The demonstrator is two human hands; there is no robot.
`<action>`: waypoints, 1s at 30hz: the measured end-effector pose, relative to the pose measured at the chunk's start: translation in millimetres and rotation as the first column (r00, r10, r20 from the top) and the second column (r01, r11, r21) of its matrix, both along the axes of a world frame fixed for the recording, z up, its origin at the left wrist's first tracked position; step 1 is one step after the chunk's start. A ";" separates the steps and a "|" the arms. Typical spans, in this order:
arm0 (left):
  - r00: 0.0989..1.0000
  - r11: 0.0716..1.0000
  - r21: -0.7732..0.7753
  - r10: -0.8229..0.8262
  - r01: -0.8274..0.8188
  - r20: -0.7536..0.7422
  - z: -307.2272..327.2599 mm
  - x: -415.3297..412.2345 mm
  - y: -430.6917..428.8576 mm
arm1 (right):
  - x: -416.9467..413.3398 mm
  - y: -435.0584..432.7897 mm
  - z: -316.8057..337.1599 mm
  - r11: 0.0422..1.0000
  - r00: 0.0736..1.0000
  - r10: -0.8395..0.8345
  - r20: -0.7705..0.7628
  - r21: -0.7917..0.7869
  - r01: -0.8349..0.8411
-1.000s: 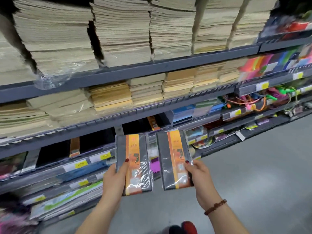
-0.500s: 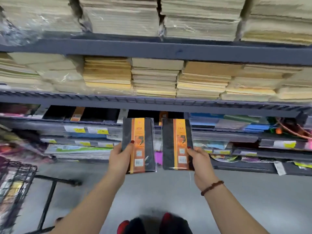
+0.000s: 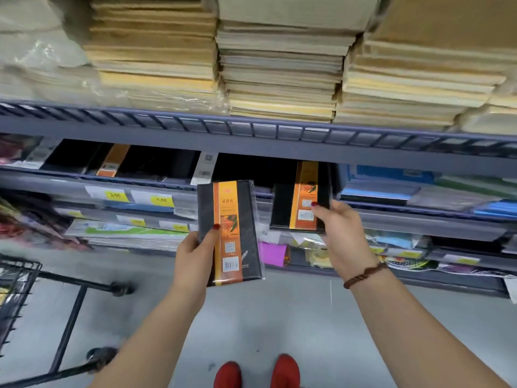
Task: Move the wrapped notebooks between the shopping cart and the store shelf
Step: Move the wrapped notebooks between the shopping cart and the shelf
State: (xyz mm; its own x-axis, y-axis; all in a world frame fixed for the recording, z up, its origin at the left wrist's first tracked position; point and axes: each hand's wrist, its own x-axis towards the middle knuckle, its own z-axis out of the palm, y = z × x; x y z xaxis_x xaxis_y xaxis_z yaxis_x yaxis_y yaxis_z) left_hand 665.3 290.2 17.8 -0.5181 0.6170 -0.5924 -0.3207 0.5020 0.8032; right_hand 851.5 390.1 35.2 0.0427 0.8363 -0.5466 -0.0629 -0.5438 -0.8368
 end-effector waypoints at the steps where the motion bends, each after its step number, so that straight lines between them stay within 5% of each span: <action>1: 1.000 1.000 0.011 -0.005 0.005 0.007 -2.1 -0.6 -0.4 | 0.9 -2.5 -2.4 0.996 0.998 0.019 0.061 0.080 -0.024; 5: 1.000 0.999 0.050 0.001 -0.002 0.030 -9.0 -3.7 -1.2 | 4.2 -15.3 -15.9 0.865 0.869 0.155 0.470 0.360 -0.349; 13: 0.999 0.994 0.102 -0.025 0.027 -0.026 -14.2 -13.5 9.5 | -7.7 9.5 -50.2 0.682 0.620 -0.082 0.780 0.498 -0.536; 16: 0.999 0.992 0.123 -0.030 0.035 -0.045 -14.0 -15.8 13.4 | -10.4 24.4 -46.8 0.618 0.528 -0.153 0.835 0.498 -0.608; 22: 0.996 0.986 0.150 -0.059 0.069 -0.071 -14.7 -15.9 15.8 | -11.6 41.9 -48.7 0.696 0.534 -0.003 0.845 0.385 -0.606; 30: 0.998 0.987 0.154 -0.049 0.054 -0.034 -15.1 -8.5 22.3 | 2.0 29.9 -61.1 0.597 0.546 -0.007 0.838 0.441 -0.670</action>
State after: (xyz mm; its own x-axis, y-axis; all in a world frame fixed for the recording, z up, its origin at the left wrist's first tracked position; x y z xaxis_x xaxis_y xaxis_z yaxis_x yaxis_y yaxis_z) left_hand 656.7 312.5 2.7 -0.4991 0.7266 -0.4722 -0.2726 0.3857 0.8815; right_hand 853.5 420.1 -25.9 -0.2615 0.9376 0.2293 0.7512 0.3469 -0.5616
